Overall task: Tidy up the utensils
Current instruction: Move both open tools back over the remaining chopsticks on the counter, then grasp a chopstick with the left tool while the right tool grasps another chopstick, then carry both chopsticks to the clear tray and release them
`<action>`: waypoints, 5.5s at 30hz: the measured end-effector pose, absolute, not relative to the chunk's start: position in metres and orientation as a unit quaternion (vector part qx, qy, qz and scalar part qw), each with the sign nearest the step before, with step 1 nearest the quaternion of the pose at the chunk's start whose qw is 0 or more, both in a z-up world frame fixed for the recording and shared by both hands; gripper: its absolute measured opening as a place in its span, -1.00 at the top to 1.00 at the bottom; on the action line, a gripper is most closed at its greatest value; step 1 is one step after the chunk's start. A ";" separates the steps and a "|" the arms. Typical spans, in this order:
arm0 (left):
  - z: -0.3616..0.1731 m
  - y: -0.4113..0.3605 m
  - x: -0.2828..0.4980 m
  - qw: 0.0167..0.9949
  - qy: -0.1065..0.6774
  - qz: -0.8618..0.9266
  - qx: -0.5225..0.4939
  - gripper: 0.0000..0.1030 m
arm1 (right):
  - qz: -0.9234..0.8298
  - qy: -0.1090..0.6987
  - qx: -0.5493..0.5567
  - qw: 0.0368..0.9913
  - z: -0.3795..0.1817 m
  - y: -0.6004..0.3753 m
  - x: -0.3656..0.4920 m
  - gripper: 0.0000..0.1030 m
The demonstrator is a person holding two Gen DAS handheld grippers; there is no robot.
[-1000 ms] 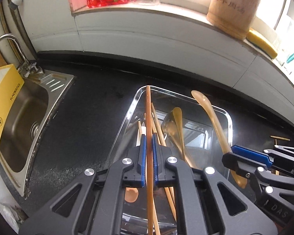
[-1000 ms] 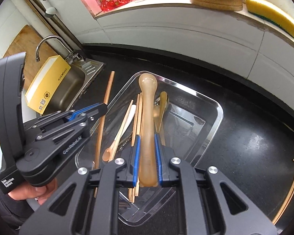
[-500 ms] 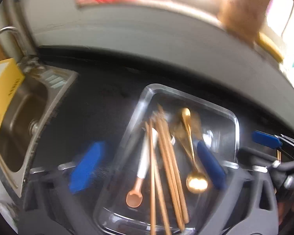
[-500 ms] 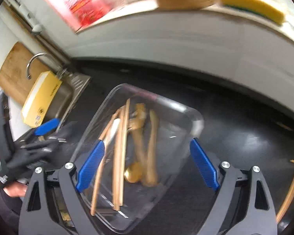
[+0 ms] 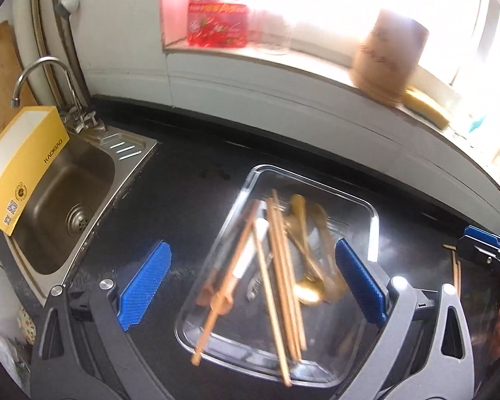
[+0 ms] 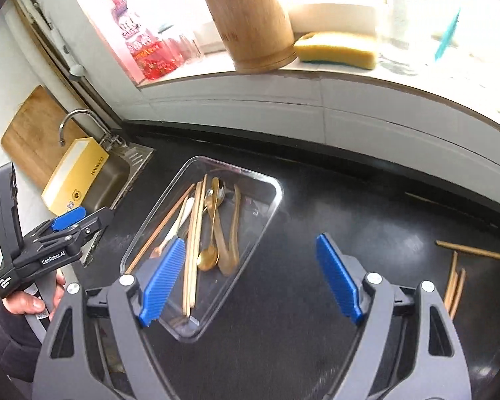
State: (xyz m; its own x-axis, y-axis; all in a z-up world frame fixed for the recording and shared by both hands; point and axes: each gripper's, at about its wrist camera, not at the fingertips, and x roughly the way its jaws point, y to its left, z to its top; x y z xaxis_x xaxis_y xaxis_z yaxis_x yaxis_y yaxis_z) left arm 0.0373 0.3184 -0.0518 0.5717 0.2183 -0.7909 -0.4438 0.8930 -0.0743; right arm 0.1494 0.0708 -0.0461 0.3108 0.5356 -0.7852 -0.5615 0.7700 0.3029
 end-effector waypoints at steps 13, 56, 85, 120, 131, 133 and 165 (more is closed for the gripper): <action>-0.025 0.181 0.023 0.899 0.418 0.099 -0.088 -0.87 | 0.249 0.462 0.030 0.851 -0.022 -0.081 0.074 -0.53; -0.128 -0.042 0.137 0.874 0.484 -0.042 0.002 -0.87 | 0.177 0.520 0.032 0.835 -0.109 -0.238 0.147 -0.53; -0.224 -0.059 0.183 0.848 0.525 -0.066 0.036 -0.87 | 0.301 0.486 -0.200 0.796 -0.192 -0.210 0.287 -0.53; -0.220 -0.065 0.167 0.843 0.531 -0.071 0.040 -0.90 | 0.356 0.447 -0.252 0.781 -0.203 -0.194 0.305 -0.53; -0.220 -0.073 0.158 0.855 0.507 -0.081 0.075 -0.48 | 0.396 0.474 -0.250 0.746 -0.221 -0.192 0.319 -0.40; -0.216 -0.079 0.156 0.857 0.501 -0.092 0.081 -0.14 | 0.401 0.476 -0.256 0.740 -0.220 -0.192 0.316 -0.29; -0.087 -0.024 0.117 0.880 0.474 0.001 -0.029 0.89 | 0.238 0.477 -0.008 0.846 -0.061 -0.235 0.120 0.84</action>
